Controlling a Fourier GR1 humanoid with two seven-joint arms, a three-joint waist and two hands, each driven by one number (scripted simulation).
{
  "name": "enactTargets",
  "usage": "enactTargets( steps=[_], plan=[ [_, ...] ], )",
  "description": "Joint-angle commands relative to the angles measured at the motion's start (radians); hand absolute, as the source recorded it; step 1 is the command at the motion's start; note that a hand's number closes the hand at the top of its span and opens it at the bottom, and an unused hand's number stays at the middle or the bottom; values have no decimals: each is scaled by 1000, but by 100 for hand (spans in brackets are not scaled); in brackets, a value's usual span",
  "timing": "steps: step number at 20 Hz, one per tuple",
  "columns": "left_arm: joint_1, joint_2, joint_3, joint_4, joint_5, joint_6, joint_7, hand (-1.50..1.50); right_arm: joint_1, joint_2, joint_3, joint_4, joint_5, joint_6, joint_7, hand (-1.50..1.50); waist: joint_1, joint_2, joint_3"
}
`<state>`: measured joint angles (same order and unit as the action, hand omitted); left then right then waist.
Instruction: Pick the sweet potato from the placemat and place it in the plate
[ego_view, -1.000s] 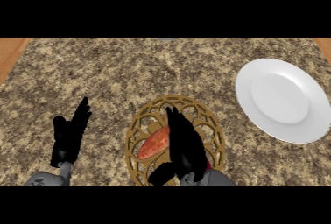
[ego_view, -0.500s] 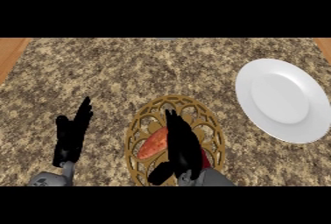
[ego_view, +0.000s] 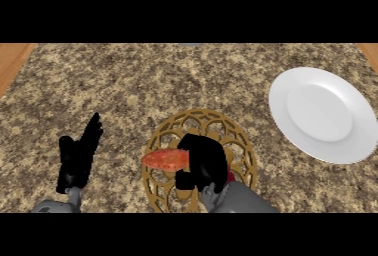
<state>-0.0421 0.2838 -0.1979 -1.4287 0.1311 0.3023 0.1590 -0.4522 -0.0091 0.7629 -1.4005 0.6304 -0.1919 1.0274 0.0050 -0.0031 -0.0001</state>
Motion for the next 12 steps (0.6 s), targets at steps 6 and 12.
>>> enactTargets(
  steps=[6, 12],
  plan=[
    [64, 12, 15, -126, -27, -32, 71, 0, 40, -77, -44, -76, 125, 72, -39, 150, -2, 1, 0],
    [3, -41, 7, -24, -46, 18, 39, 0, 43, -448, -24, -171, -62, 188, -605, 150, -9, 8, 2]
  ],
)
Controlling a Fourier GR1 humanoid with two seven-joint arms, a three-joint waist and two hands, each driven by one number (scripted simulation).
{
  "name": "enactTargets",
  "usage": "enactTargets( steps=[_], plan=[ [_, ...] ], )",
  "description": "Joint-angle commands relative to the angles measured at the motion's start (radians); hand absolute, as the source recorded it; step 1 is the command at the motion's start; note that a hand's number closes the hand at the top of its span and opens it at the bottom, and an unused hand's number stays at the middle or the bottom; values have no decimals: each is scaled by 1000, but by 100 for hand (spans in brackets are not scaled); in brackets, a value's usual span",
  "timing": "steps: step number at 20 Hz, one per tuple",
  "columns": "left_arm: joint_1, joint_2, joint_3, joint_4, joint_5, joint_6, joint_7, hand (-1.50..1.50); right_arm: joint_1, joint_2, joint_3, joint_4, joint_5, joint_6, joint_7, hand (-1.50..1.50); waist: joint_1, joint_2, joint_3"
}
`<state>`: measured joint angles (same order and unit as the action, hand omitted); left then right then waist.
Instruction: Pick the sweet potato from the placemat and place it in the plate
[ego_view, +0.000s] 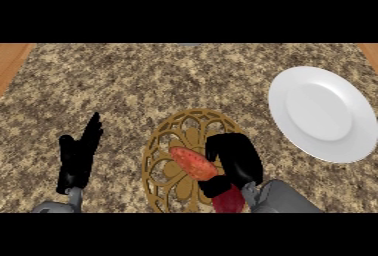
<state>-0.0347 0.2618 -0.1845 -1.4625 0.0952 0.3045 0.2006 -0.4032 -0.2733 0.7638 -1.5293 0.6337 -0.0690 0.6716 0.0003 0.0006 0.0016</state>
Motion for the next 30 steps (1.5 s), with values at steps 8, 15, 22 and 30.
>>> enactTargets(
  steps=[8, 15, 22, 30],
  plan=[
    [-43, 8, 34, 9, -2, -18, 26, 0, 61, -373, -291, -224, -132, -33, -472, 150, -12, -3, -1],
    [0, 32, 66, 6, 22, -75, -3, 0, 140, -405, -518, -293, -132, -120, -414, 150, -7, -2, -1],
    [-1, -8, 47, -7, -37, -49, 18, 0, 71, -413, -701, -62, -231, -6, -514, 150, 4, 1, -1],
    [-18, -80, 21, -7, -78, -41, 47, 0, -55, -333, -741, 282, -128, -12, -657, 150, 10, 1, -1]
  ],
)
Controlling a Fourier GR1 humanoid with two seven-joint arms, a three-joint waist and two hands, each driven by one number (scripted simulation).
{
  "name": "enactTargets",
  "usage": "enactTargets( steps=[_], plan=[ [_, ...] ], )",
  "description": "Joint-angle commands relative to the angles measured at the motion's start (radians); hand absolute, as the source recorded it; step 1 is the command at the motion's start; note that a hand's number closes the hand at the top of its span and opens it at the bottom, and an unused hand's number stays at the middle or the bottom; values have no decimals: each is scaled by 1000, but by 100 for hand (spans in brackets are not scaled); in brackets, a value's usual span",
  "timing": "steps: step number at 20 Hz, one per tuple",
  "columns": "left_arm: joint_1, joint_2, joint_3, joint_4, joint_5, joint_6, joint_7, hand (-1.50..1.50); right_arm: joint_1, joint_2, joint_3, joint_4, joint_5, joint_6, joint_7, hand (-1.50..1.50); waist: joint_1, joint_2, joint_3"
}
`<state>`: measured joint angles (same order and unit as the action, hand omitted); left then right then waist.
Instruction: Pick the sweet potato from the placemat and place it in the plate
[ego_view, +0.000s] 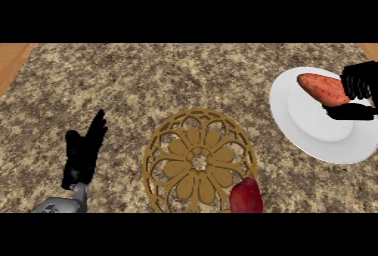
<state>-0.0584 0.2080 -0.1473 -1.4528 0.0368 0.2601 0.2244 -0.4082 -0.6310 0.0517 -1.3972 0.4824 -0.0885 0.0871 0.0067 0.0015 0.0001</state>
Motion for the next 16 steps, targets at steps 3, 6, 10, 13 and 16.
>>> enactTargets(
  steps=[3, 6, 10, 13, 16],
  plan=[
    [-7, -6, 44, 50, -7, -18, -43, 0, -93, 57, -13, 282, 93, -31, -119, 150, 4, 2, 0],
    [-11, -12, 23, -1, -16, -12, 2, 0, -158, 37, -6, 438, 92, 42, -161, 150, 14, 4, 0],
    [22, 11, 30, -23, -16, -40, -9, 0, -250, 30, -16, 612, 83, 140, -227, 150, 22, 5, 1],
    [16, 13, 46, 14, -2, -59, -41, 0, -190, 1, 19, 659, 93, 238, -252, 150, 16, 6, 0],
    [44, -29, 3, -47, -38, -15, 3, 0, -271, -1, 13, 787, 115, 280, -312, -150, 23, 5, 1]
  ],
)
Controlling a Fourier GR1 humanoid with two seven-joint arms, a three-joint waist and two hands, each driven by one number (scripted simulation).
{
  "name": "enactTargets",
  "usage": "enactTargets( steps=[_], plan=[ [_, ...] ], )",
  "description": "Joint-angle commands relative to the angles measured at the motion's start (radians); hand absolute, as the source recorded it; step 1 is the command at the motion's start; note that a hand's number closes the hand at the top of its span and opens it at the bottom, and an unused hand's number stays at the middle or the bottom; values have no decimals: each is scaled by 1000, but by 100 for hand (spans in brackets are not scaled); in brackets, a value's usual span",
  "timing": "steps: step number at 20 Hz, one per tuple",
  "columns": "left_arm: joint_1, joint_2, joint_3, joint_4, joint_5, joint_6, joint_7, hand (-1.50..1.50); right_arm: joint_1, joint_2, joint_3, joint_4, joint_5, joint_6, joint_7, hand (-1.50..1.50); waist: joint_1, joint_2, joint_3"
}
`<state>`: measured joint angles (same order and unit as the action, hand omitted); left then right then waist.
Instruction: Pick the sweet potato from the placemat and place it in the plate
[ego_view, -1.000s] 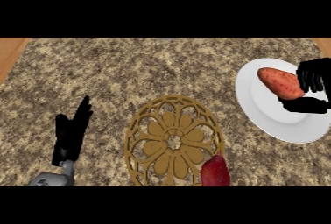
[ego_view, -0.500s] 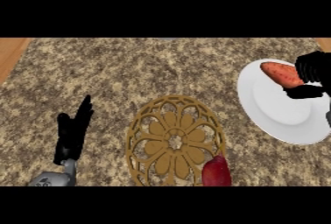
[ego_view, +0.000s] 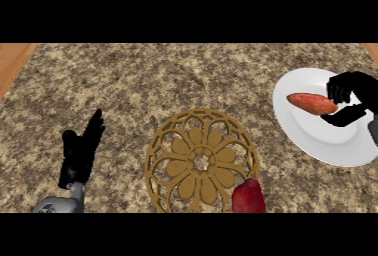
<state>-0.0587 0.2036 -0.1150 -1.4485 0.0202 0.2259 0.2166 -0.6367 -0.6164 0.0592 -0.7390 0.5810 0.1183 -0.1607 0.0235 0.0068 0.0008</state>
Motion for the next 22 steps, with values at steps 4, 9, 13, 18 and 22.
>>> enactTargets(
  steps=[4, 9, 13, 18, 22],
  plan=[
    [-20, -27, -11, -3, -20, 3, 21, 0, -95, 4, -8, 274, 39, 31, -271, -150, 7, 4, 1],
    [13, -37, -6, -12, -22, 21, 6, 0, -72, 34, -178, 169, -196, 137, -388, -150, -21, -6, 1],
    [25, -8, 10, -9, -2, -19, 3, 0, -107, -5, -335, 255, -357, 249, -397, -150, -11, -1, 2],
    [9, 27, 45, -29, 12, -45, 13, 0, -125, -96, -398, 375, -420, 418, -428, -150, 1, 2, 1],
    [26, -34, 1, -27, -28, -13, -6, 0, -73, -113, -387, 423, -403, 476, -533, -150, -1, 2, 1]
  ],
)
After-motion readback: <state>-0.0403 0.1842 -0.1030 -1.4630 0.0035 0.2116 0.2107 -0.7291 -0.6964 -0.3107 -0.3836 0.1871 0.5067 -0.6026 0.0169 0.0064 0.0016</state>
